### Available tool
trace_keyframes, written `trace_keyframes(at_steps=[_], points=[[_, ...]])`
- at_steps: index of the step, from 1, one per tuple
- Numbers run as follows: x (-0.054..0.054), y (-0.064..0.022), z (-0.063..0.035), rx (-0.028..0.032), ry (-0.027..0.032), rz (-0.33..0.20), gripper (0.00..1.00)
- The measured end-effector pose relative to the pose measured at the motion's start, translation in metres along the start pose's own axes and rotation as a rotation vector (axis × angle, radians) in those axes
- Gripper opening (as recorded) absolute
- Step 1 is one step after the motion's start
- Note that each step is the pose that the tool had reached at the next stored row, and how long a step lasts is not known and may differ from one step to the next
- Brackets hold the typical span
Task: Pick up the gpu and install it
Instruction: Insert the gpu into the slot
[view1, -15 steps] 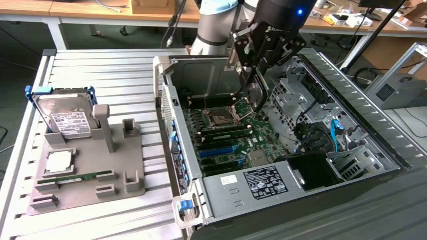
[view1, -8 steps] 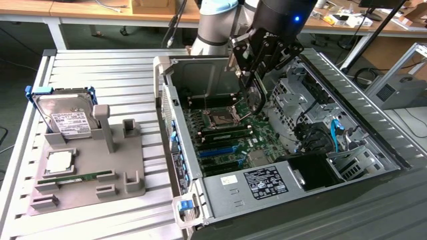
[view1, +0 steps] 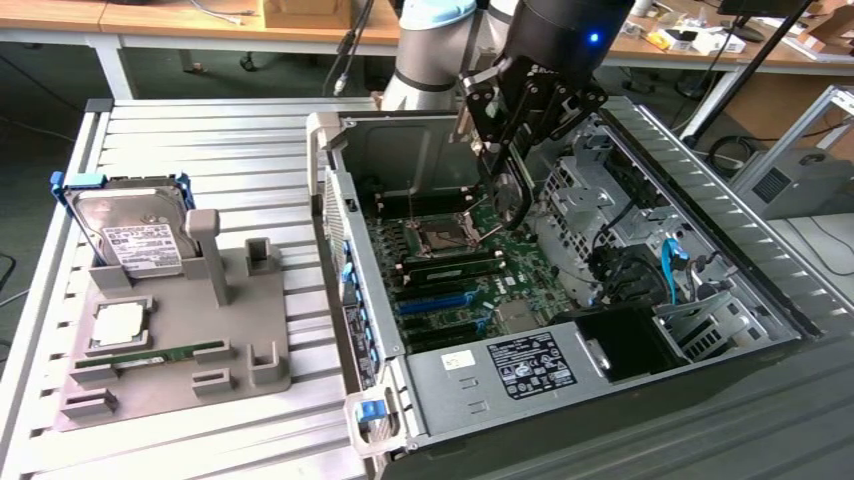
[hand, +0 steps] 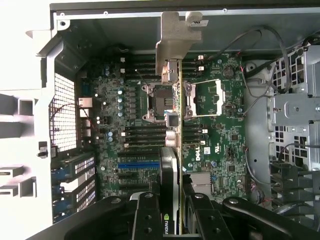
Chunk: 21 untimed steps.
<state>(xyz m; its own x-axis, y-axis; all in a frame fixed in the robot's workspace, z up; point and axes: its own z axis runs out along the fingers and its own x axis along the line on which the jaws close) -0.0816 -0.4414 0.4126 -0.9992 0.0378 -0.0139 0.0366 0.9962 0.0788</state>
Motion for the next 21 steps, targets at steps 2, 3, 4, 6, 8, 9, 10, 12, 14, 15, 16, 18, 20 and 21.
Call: trace_keyframes(at_steps=[2,3,4,6,8,9,10,12,14,15,16,18,20,21], points=[[0.0,0.0,0.0,0.0,0.0,0.0,0.27],[0.0,0.0,0.0,0.0,0.0,0.0,0.27],[0.0,0.0,0.0,0.0,0.0,0.0,0.27],[0.0,0.0,0.0,0.0001,0.0,0.0,0.27],[0.0,0.0,0.0,0.0,0.0,0.0,0.27],[0.0,0.0,0.0,0.0003,0.0001,-0.001,0.27],[0.0,0.0,0.0001,0.0007,0.0002,-0.003,0.27],[-0.0001,0.0,0.0003,0.0046,0.0009,-0.015,0.27],[0.0,0.0,0.0005,0.0161,0.0025,-0.039,0.27],[0.0,-0.0001,0.0009,0.0218,0.0037,-0.058,0.27],[0.0,0.0001,0.0014,0.024,0.0052,-0.083,0.27],[0.0001,0.0002,0.0021,0.0254,0.0075,-0.115,0.27],[0.0001,0.0003,0.0027,0.0265,0.0097,-0.15,0.27],[0.0001,0.0003,0.003,0.0272,0.0108,-0.165,0.27]])
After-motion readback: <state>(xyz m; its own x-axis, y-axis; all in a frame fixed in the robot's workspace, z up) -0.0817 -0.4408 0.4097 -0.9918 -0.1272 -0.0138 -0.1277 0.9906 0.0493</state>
